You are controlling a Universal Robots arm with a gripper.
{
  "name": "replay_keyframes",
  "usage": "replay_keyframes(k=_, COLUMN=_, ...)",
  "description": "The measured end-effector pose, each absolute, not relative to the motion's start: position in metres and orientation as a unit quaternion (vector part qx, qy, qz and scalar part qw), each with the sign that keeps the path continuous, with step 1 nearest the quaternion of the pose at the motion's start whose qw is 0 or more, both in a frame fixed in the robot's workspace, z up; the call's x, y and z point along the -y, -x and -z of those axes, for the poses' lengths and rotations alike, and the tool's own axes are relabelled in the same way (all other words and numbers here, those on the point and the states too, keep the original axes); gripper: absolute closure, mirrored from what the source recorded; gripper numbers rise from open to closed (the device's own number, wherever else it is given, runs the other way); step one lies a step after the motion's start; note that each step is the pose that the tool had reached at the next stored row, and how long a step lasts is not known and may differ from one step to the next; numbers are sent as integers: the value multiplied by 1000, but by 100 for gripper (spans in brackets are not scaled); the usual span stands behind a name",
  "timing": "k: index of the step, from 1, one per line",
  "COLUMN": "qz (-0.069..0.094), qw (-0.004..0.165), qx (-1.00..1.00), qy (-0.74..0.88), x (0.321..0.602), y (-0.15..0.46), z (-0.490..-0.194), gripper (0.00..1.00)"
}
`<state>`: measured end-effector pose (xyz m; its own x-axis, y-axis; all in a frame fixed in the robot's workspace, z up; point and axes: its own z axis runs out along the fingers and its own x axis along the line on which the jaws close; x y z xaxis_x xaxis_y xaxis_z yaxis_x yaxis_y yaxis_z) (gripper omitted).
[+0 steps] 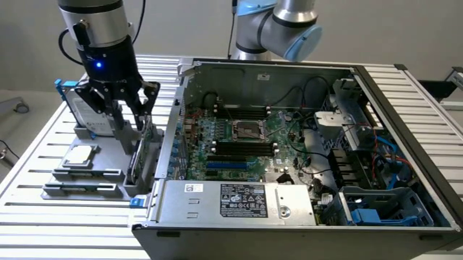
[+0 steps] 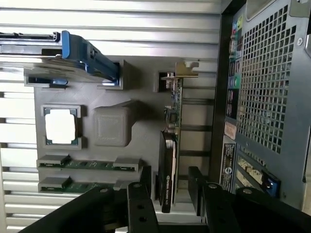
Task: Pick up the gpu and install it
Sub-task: 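Pick up the gpu and move the gpu toward the slot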
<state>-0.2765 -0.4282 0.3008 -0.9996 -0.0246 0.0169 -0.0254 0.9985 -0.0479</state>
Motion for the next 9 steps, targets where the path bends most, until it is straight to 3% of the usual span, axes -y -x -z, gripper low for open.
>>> replay_keyframes(k=9, qz=-24, qw=8, qx=1000, qy=-12, x=428, y=277, z=-285, gripper=56)
